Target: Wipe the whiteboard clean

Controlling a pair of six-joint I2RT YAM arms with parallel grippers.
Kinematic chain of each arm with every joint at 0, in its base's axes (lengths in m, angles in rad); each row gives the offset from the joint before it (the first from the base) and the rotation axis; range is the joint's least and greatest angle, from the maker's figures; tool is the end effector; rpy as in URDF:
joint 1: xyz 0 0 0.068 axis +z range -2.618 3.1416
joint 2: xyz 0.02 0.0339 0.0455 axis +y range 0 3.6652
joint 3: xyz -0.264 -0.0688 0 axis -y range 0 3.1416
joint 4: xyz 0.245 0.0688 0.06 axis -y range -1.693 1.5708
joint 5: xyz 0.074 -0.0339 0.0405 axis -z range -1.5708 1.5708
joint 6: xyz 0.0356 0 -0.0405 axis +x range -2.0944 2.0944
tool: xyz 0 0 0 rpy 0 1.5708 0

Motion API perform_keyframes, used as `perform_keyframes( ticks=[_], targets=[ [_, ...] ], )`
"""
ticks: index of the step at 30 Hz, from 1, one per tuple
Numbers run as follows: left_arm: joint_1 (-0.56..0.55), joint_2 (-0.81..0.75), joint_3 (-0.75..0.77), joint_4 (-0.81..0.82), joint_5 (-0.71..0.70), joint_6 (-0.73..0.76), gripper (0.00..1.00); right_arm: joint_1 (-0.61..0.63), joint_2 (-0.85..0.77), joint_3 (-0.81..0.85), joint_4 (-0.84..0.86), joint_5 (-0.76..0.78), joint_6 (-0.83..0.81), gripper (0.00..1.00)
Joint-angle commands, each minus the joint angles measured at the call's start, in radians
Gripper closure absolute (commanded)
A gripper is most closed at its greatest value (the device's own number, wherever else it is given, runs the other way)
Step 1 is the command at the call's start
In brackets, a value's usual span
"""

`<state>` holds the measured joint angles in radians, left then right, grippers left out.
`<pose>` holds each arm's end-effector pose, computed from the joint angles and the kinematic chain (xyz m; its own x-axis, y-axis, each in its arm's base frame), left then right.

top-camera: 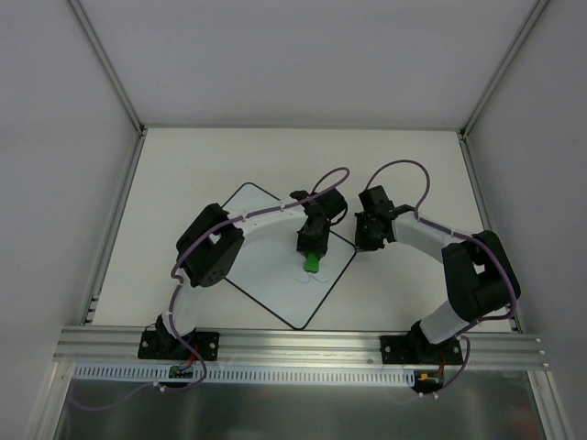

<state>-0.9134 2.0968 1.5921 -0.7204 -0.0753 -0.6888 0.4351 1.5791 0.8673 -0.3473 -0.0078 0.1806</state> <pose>0.2668 -0.3412 0.1728 -0.9356 0.1748 -0.3066 0.2319 0.9594 -0.1607 0.2724 0.1269 0.1673 -0.8541 -0.1989 -0.4805 -0.2760 0.9565 0.0946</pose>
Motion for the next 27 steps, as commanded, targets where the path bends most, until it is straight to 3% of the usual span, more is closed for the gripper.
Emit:
perform_keyframes(
  ticks=[1, 3, 5, 6, 9, 13, 21, 27],
  targets=[
    [0.054, 0.026, -0.057, -0.024, -0.055, 0.008, 1.0, -0.007, -0.004, -0.03, -0.018, 0.019, 0.007, 1.0],
    [0.053, 0.009, -0.057, -0.021, -0.058, 0.017, 0.98, -0.009, -0.002, -0.03, -0.018, 0.02, 0.007, 1.0],
    [0.042, -0.026, -0.055, -0.022, -0.066, 0.009, 0.84, -0.007, -0.002, -0.031, -0.018, 0.019, 0.003, 1.0],
    [0.035, -0.038, -0.05, -0.021, -0.076, 0.009, 0.67, -0.007, -0.002, -0.03, -0.018, 0.019, 0.005, 1.0],
    [0.013, -0.069, -0.052, -0.019, -0.113, 0.008, 0.45, -0.009, 0.001, -0.028, -0.019, 0.019, 0.005, 1.0],
    [0.005, -0.096, -0.07, -0.022, -0.13, -0.018, 0.28, -0.007, -0.002, -0.033, -0.019, 0.02, 0.003, 1.0],
    [-0.053, -0.168, -0.127, 0.018, -0.268, -0.09, 0.3, -0.007, -0.007, -0.034, -0.018, 0.02, 0.0, 1.0],
    [-0.064, -0.244, -0.267, 0.212, -0.279, -0.101, 0.31, -0.007, -0.011, -0.039, -0.018, 0.019, -0.003, 1.0]
  ],
)
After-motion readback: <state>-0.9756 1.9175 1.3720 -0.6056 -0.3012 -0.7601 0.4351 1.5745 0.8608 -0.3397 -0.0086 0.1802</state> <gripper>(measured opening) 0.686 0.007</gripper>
